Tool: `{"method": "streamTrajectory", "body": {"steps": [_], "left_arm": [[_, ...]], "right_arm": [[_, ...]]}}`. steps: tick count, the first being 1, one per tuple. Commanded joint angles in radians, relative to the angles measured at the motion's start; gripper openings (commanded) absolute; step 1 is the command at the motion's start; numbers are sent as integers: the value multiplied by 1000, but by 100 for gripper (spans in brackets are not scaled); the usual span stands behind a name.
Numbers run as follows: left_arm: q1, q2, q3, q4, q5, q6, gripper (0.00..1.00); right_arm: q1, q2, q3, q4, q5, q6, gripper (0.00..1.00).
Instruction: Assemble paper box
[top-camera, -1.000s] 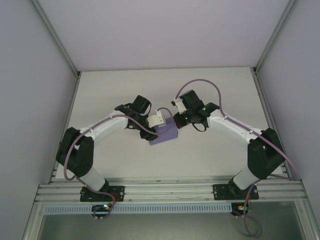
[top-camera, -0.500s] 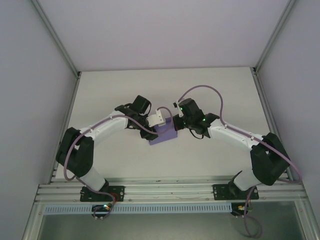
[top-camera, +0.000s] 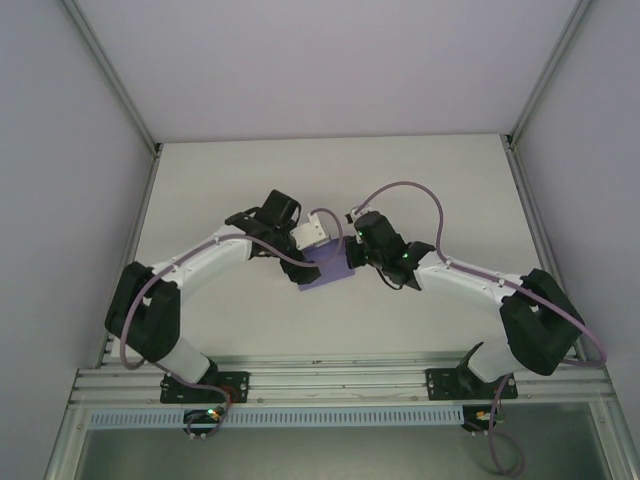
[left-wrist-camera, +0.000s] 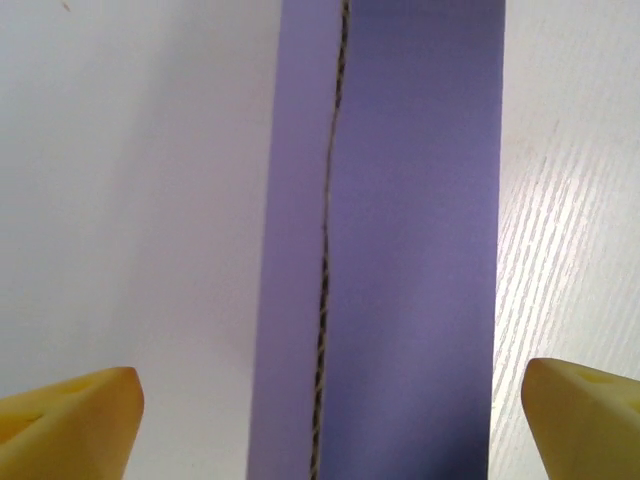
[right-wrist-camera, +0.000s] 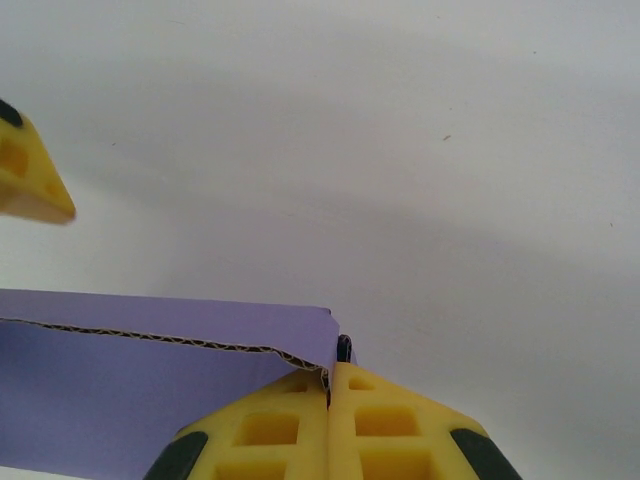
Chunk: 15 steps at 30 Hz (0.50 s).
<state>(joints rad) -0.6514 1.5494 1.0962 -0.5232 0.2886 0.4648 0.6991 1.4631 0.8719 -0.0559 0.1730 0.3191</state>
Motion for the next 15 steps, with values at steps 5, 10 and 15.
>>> {"method": "streamTrajectory", "body": {"steps": [5, 10, 15], "left_arm": [[-98, -170, -41, 55, -313, -274, 100], [-137, -275, -67, -61, -458, -572, 100], [-138, -331, -102, -144, -519, -774, 83]], "right_arm": [[26, -8, -29, -158, 69, 48, 0], [43, -13, -25, -171, 110, 68, 0], [73, -14, -4, -214, 173, 102, 0]]}}
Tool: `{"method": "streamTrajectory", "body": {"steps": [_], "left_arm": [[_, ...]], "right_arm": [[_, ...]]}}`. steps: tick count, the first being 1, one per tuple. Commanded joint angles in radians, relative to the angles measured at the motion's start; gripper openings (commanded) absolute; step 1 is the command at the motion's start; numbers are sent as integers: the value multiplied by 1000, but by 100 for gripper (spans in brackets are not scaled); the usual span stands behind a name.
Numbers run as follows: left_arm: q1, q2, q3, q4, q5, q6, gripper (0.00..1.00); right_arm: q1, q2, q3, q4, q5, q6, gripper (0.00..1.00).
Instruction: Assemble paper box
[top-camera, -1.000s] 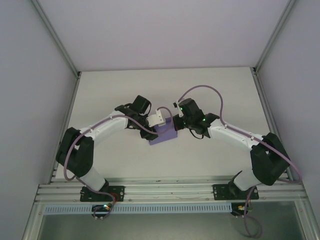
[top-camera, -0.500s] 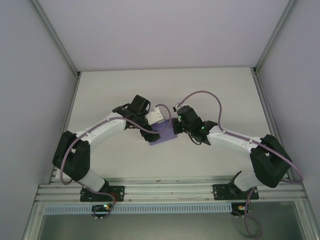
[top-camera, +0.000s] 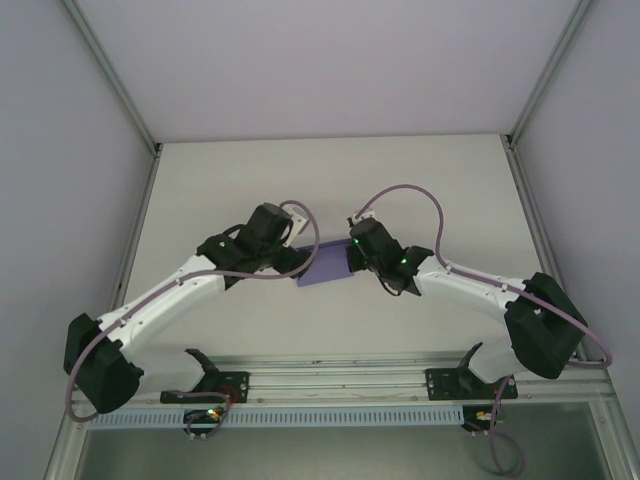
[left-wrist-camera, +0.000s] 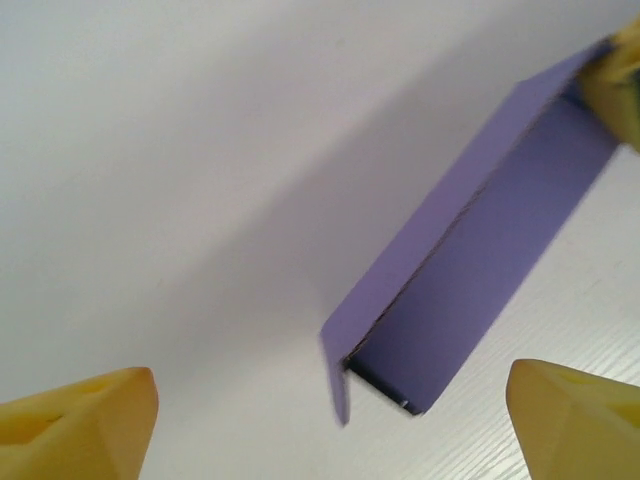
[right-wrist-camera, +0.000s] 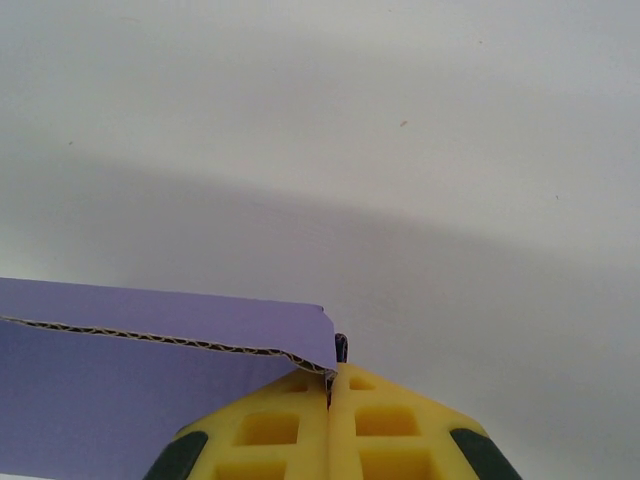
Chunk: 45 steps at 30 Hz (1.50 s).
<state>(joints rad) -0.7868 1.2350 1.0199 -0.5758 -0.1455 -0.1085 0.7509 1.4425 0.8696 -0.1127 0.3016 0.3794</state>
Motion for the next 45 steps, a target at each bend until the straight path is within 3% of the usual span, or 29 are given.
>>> {"method": "streamTrajectory", "body": {"steps": [1, 5, 10, 12, 16, 23, 30, 32, 34, 37, 41, 45], "left_arm": [[-2, -19, -30, -87, -73, -221, 78], [-2, -8, -51, -21, -23, -235, 70], [-3, 58, 0, -67, -55, -244, 43], [-2, 72, 1, -73, -46, -249, 39], [-5, 76, -18, -50, -34, -258, 38], [1, 102, -15, -8, -33, -268, 22], [0, 111, -30, 6, -22, -275, 21], [2, 116, -32, 16, -31, -284, 14], [4, 117, -34, 24, -31, -309, 0], [6, 108, -32, 29, -38, -348, 0], [35, 98, -22, 1, 34, -421, 0], [127, 101, -23, -37, 229, -513, 0]], "right_arm": [[27, 11, 2, -160, 49, 44, 0], [55, 44, 25, -166, 83, 47, 0], [65, 66, 44, -176, 89, 61, 0], [66, 68, 47, -182, 93, 67, 0], [72, 72, 53, -193, 104, 70, 0], [94, 78, 53, -191, 144, 70, 0], [104, 78, 51, -186, 156, 68, 0], [107, 76, 49, -185, 159, 68, 0], [112, 80, 52, -189, 175, 65, 0], [121, 88, 52, -203, 198, 69, 0], [141, 94, 46, -207, 231, 73, 0], [156, 101, 43, -226, 269, 76, 0]]}}
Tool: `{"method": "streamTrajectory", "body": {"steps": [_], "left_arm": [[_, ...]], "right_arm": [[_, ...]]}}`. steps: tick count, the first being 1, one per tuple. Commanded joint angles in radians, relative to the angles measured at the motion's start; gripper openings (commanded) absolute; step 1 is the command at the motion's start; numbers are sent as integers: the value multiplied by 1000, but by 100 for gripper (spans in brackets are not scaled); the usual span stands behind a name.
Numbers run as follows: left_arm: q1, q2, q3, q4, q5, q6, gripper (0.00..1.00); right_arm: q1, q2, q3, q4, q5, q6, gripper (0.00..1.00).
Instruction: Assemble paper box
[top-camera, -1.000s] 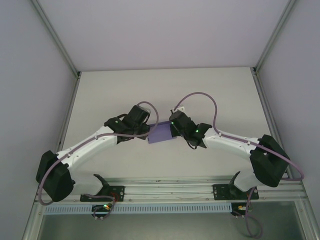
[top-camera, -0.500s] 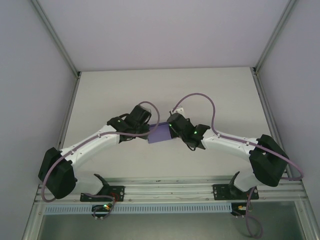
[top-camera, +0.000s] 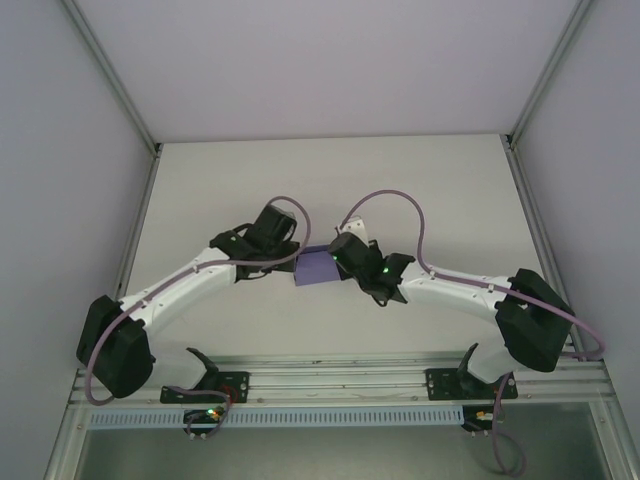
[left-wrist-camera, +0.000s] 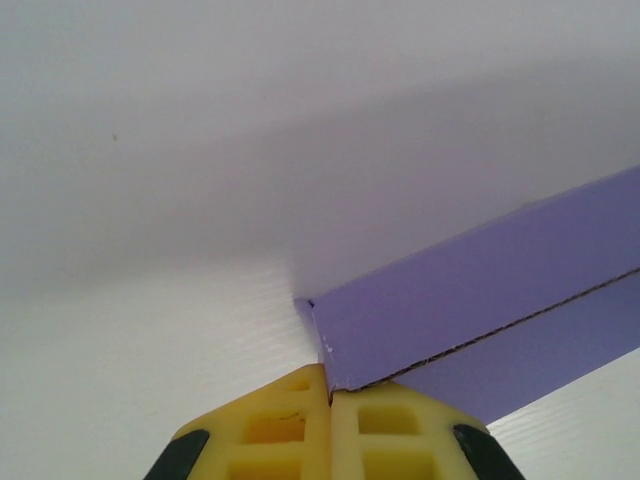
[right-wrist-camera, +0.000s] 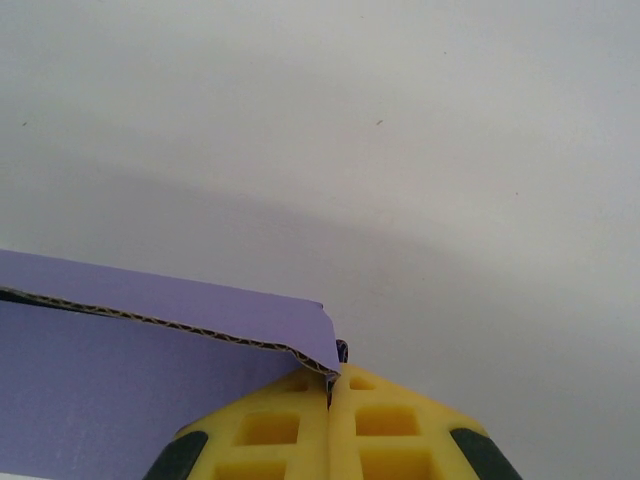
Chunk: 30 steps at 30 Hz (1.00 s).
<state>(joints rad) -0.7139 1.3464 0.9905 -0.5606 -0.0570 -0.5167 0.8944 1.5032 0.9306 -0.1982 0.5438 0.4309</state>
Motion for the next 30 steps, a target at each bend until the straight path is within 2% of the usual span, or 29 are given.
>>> {"method": "streamTrajectory", "body": {"steps": [1, 3, 9, 15, 21, 23, 26, 30], "left_arm": [[80, -8, 6, -68, 188, -132, 0], [123, -7, 3, -78, 284, -169, 0], [148, 46, 79, -155, 393, -175, 0], [152, 139, 203, -347, 344, -113, 0], [160, 179, 248, -416, 365, -101, 0], [156, 188, 246, -422, 349, -103, 0], [129, 187, 215, -400, 262, -138, 0], [84, 159, 150, -291, 166, -228, 0]], "right_arm": [[16, 41, -19, -144, 33, 25, 0], [21, 40, -24, -150, 38, 31, 0], [35, 43, -30, -151, 53, 42, 0], [48, 55, -19, -177, 98, 31, 0], [54, 58, -22, -174, 103, 22, 0], [55, 57, -24, -173, 106, 28, 0], [55, 53, -34, -164, 110, 40, 0], [61, 52, -33, -161, 115, 63, 0]]}}
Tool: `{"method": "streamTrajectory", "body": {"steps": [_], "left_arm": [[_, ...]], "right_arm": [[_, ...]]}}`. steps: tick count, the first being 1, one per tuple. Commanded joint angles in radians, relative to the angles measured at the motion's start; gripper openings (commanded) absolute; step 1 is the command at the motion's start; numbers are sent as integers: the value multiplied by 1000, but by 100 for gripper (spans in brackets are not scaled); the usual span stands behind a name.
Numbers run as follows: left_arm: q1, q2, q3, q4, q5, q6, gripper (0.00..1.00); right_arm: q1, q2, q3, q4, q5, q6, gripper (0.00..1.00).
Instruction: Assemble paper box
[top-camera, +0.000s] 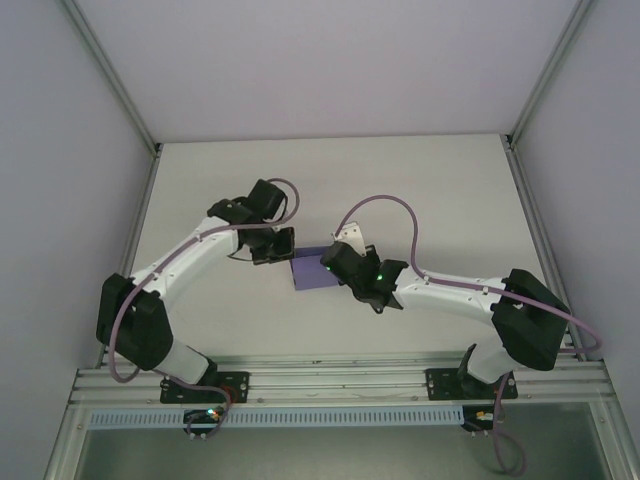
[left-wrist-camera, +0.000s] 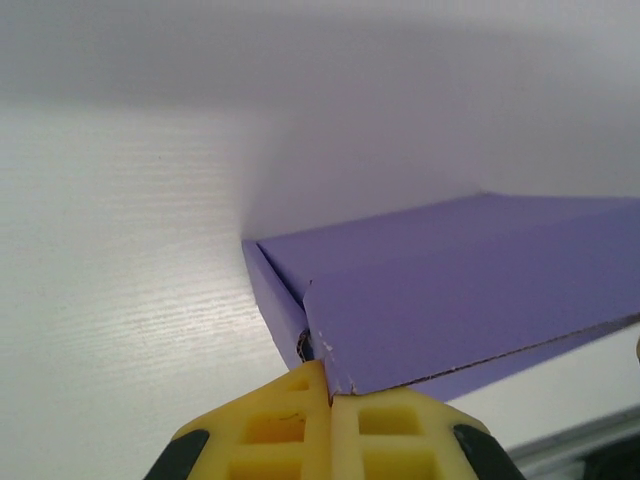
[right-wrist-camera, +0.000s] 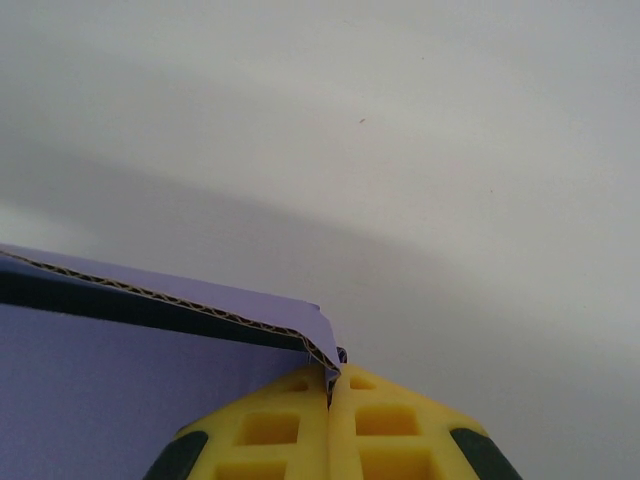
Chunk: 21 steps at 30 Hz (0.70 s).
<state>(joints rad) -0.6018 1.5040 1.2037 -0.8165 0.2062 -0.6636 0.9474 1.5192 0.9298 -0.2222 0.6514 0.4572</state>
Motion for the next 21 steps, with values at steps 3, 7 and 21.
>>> {"method": "streamTrajectory", "body": {"steps": [3, 7, 21], "left_arm": [[-77, -25, -111, -11, -171, -124, 0], [-115, -59, -223, 48, -205, -184, 0], [-217, -155, -247, 207, -287, -131, 0]], "right_arm": [[16, 34, -31, -148, 23, 53, 0], [35, 22, -51, -135, 68, 78, 0], [66, -30, -67, -2, 214, 54, 0]]}}
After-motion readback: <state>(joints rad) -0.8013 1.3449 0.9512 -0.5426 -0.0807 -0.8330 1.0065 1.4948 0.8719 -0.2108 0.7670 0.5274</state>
